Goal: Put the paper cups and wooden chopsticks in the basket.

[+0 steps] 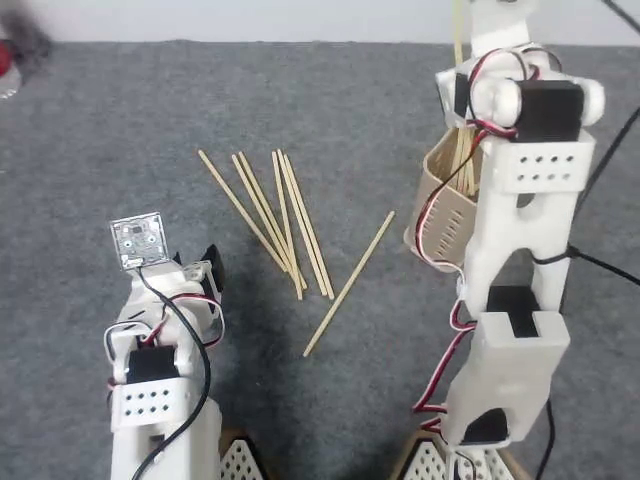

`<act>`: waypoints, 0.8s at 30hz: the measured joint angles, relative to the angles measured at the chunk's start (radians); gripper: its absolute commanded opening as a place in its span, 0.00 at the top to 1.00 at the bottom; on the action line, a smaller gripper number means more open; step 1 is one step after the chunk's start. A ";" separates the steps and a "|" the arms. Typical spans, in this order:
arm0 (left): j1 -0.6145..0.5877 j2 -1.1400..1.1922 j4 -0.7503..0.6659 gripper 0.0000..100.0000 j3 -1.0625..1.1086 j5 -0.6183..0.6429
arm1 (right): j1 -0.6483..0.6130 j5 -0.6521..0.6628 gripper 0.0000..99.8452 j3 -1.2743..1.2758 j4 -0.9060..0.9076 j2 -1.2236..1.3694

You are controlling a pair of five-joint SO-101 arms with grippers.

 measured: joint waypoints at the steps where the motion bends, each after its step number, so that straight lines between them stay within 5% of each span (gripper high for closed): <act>1: 0.000 0.000 0.000 0.82 0.000 0.000 | 0.002 0.000 0.99 0.000 0.000 0.000; 15: 0.000 0.000 0.000 0.82 0.000 0.000 | 0.000 0.000 0.99 0.048 0.000 -0.043; 24: 0.000 0.000 0.000 0.82 0.000 0.000 | -0.061 0.025 0.99 0.686 -0.018 -0.594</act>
